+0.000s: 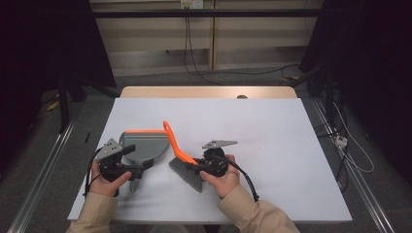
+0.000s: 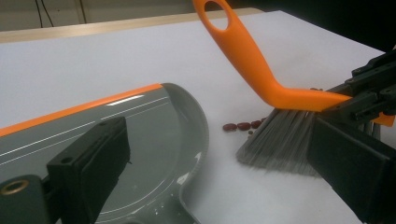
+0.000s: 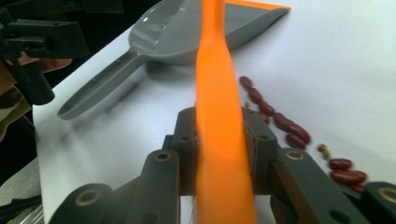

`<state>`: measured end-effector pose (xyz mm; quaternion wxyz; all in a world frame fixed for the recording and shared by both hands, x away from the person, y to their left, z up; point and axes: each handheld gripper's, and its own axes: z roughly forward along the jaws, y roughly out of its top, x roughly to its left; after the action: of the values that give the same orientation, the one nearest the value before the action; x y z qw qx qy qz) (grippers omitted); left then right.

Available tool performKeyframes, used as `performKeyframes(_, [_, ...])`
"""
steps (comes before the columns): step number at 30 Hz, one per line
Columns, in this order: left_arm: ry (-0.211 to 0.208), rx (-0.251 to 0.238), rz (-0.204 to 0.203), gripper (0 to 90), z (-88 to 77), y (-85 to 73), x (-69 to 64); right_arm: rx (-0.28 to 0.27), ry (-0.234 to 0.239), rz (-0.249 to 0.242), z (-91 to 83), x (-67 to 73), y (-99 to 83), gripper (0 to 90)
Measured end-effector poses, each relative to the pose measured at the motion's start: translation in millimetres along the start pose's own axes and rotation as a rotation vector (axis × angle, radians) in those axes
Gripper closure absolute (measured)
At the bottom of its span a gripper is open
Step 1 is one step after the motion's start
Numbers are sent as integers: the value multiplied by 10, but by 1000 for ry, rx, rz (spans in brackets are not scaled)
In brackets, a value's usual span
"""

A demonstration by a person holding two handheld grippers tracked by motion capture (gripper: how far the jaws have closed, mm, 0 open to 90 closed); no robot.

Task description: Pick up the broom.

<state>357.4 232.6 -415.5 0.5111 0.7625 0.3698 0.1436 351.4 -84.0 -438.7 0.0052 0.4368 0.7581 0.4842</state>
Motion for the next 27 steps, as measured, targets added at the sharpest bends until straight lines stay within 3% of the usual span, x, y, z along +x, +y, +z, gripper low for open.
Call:
performKeyframes(15, [-3,5,2,59,29,-2,-11,-22,-67,27,-212,-228,-11,708])
performKeyframes(27, [-2,10,11,58,33,1,-16,-44,-94,36,-326,-330,-26,709])
